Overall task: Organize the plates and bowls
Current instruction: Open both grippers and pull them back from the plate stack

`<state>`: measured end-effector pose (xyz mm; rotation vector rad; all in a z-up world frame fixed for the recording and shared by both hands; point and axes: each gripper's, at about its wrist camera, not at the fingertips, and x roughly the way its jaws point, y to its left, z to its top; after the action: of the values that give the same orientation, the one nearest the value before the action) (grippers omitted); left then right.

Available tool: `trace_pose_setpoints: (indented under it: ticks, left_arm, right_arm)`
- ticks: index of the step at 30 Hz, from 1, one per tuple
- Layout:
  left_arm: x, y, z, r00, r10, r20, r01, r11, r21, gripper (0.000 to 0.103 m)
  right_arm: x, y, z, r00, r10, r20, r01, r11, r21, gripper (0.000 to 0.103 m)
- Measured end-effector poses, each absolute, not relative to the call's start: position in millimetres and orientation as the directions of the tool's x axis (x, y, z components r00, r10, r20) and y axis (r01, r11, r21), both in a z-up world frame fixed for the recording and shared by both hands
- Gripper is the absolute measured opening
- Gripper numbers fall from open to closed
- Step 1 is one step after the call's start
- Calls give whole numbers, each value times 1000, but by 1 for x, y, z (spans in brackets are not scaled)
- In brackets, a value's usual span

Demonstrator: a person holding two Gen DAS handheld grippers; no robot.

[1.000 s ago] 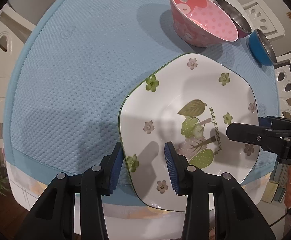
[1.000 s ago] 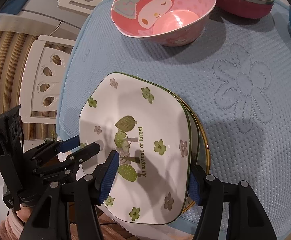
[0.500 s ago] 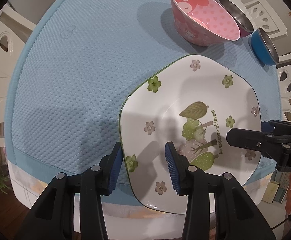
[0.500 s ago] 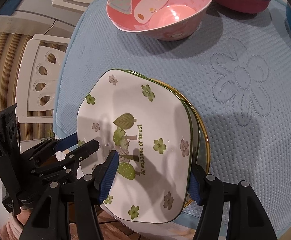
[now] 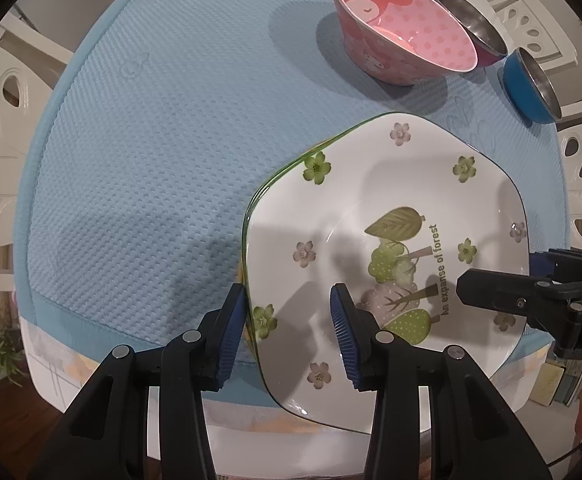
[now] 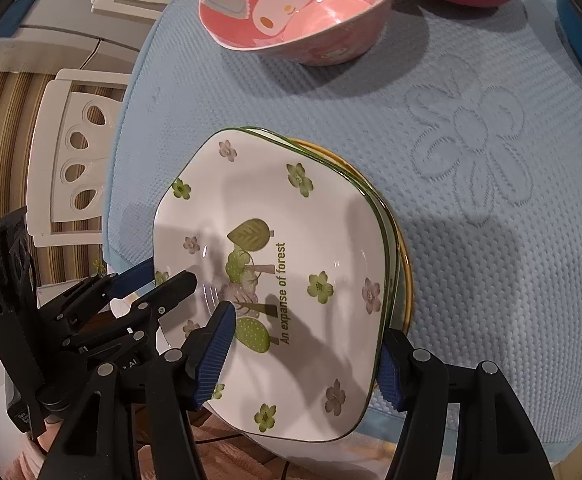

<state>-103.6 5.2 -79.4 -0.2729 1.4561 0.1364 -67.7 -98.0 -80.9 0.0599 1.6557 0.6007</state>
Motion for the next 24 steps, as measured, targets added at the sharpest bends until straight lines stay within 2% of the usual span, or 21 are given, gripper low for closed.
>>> trace_pose_setpoints:
  ticks: [4, 10, 18, 20, 22, 24]
  left_arm:
    - [-104, 1, -80, 113, -66, -991, -261, 961, -94, 39]
    - [-110, -4, -81, 112, -73, -991, -292, 951, -103, 46]
    - [-132, -8, -84, 119, -85, -989, -350, 929, -121, 47]
    - [-139, -7, -84, 120, -84, -989, -370, 921, -123, 50]
    - [-144, -8, -84, 120, -91, -989, -390, 912, -131, 59]
    - [-150, -8, -84, 122, -100, -987, -398, 907, -141, 60]
  right_arm:
    - [-68, -104, -79, -188, 388, -902, -286, 857, 428, 61]
    - [-70, -118, -72, -172, 408, -896, -289, 849, 442, 61]
    - [-76, -140, -66, -134, 471, -872, -268, 830, 490, 61]
    - [-79, -151, -64, -111, 491, -864, -262, 824, 502, 62]
    - [-83, -157, -63, -93, 503, -859, -261, 820, 509, 62]
    - [-86, -164, -63, -92, 522, -848, -242, 815, 527, 62]
